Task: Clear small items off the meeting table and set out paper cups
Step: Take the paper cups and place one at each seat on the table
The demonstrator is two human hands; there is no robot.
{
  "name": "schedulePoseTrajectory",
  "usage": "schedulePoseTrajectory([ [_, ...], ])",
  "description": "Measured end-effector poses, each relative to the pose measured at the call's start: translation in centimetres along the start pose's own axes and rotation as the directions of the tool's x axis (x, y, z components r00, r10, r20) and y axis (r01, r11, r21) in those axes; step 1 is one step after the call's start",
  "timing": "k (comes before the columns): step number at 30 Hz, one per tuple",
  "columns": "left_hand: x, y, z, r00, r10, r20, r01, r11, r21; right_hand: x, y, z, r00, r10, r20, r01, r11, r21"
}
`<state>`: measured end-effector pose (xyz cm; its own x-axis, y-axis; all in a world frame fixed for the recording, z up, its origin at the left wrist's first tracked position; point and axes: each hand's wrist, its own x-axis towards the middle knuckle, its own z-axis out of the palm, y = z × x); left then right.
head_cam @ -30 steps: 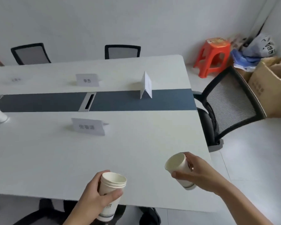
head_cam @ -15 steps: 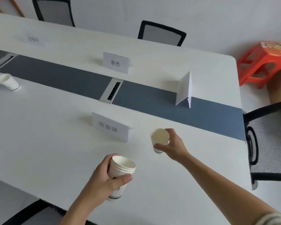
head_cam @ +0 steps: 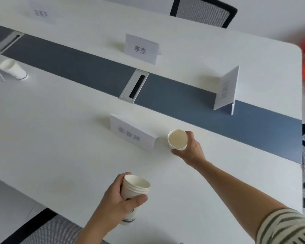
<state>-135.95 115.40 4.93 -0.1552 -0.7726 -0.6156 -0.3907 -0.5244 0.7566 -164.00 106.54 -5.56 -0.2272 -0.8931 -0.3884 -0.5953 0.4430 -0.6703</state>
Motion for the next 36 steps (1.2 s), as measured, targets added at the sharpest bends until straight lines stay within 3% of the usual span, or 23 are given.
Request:
schedulePoseTrajectory([
  [3, 0.7, 1.8, 0.6, 0.998, 0.059, 0.036, -0.061, 0.997, 0.053, -1.4, 0.3, -1.4, 0.999, 0.016, 0.036, -0.015, 0.999, -0.044],
  [6, 0.5, 3.7, 1.7, 0.986, 0.134, 0.094, -0.144, 0.984, 0.108, -4.3, 0.4, -4.0, 0.998, 0.016, -0.059, -0.018, 0.999, -0.031],
  [9, -0.5, 5.6, 3.6, 0.965, 0.208, 0.159, -0.233, 0.961, 0.152, -8.9, -0.3, -7.1, 0.997, 0.028, -0.077, -0.014, 0.983, 0.184],
  [13, -3.1, 7.6, 7.2, 0.922, 0.281, 0.266, -0.342, 0.913, 0.221, -16.2, -1.3, -10.5, 0.998, -0.04, 0.047, 0.017, 0.91, 0.415],
  [17, -6.5, 8.2, 11.1, 0.848, 0.368, 0.381, -0.494, 0.808, 0.32, -22.7, 0.2, -11.5, 0.996, -0.049, 0.076, 0.0, 0.842, 0.539],
  [26, -15.1, 5.4, 22.0, 0.697, 0.383, 0.606, -0.685, 0.604, 0.408, -37.0, 10.0, -14.4, 0.986, 0.13, -0.103, -0.033, 0.764, 0.644],
  [31, -20.3, 2.8, 29.3, 0.586, 0.363, 0.725, -0.778, 0.502, 0.377, -46.1, 16.6, -16.7, 0.942, 0.275, -0.192, -0.067, 0.715, 0.696],
  [36, -24.9, 1.2, 36.5, 0.454, 0.318, 0.832, -0.84, 0.464, 0.281, -53.5, 21.9, -18.8, 0.888, 0.364, -0.281, -0.055, 0.691, 0.721],
])
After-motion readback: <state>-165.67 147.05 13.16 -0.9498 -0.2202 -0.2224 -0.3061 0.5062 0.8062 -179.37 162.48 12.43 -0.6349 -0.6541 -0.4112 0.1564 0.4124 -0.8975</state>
